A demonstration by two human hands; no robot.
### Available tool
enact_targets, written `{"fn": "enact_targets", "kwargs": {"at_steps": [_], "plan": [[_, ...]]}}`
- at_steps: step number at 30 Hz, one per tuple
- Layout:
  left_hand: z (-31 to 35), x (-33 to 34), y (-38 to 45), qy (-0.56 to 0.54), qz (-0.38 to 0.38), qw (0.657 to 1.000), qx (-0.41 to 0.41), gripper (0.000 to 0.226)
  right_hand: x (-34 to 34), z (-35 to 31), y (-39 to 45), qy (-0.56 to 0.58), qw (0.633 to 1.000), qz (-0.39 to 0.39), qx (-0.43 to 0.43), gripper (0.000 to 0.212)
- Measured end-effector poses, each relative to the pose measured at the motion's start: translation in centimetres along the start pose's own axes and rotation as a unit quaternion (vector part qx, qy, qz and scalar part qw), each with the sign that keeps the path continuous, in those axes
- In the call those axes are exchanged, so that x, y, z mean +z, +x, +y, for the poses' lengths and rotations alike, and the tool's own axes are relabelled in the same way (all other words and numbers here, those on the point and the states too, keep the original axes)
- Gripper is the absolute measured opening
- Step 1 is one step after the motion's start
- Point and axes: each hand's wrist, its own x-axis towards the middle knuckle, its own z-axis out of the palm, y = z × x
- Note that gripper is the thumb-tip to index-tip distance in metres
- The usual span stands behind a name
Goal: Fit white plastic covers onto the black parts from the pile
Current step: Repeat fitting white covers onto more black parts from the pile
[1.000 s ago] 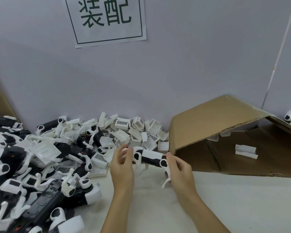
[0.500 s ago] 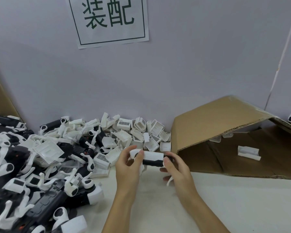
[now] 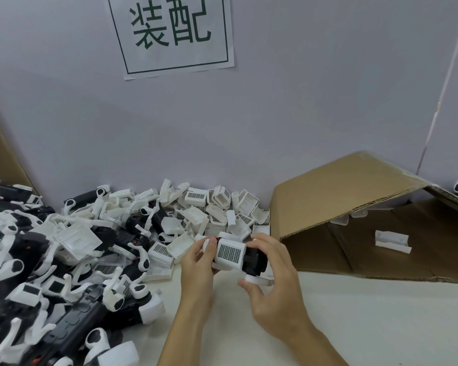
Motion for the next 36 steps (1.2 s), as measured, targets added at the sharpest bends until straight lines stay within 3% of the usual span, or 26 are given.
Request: {"fn": "enact_targets", "kwargs": {"at_steps": [4, 7, 11, 15, 19, 23, 27, 29, 31, 36], "plan": [[0.2, 0.0, 0.1, -0.037, 0.013, 0.999, 0.010, 0.021, 0.1, 0.0, -0.1, -0.018, 1.000, -0.010, 0.012, 0.058], [0.5, -0.2, -0.1, -0.025, 0.009, 0.999, 0.029, 0.032, 0.1, -0.1, 0.0, 0.033, 0.993, 0.020, 0.112, 0.047], [0.2, -0.5, -0.2, 0.054, -0.021, 0.997, 0.048, 0.026, -0.1, -0.1, 0.6, 0.109, 0.966, 0.078, 0.221, 0.021], [-0.1, -0.2, -0.3, 0.034, -0.077, 0.996, 0.012, 0.044, -0.3, -0.3, 1.1, 0.154, 0.939, 0.095, 0.292, 0.028], [-0.2, 0.3, -0.4, 0.028, -0.098, 0.995, 0.019, 0.030, -0.3, -0.1, 1.0, 0.157, 0.933, 0.055, 0.320, 0.016], [-0.2, 0.2, -0.1, -0.042, -0.063, 0.997, -0.004, 0.037, -0.6, -0.2, 0.9, 0.192, 0.926, 0.021, 0.324, 0.036], [-0.1, 0.0, 0.2, -0.109, -0.013, 0.994, -0.007, 0.022, -1.0, -0.3, 1.0, 0.217, 0.915, -0.042, 0.337, 0.055], [0.1, 0.1, 0.3, -0.157, 0.009, 0.987, -0.019, 0.038, -1.2, -0.4, 1.1, 0.220, 0.909, -0.088, 0.342, 0.060], [0.3, 0.2, 0.3, -0.191, 0.018, 0.981, -0.030, 0.056, -1.2, -0.7, 1.2, 0.218, 0.906, -0.131, 0.338, 0.053], [0.3, 0.3, 0.4, -0.227, -0.001, 0.973, -0.041, 0.041, -0.9, -0.9, 1.2, 0.247, 0.894, -0.147, 0.344, 0.039]]}}
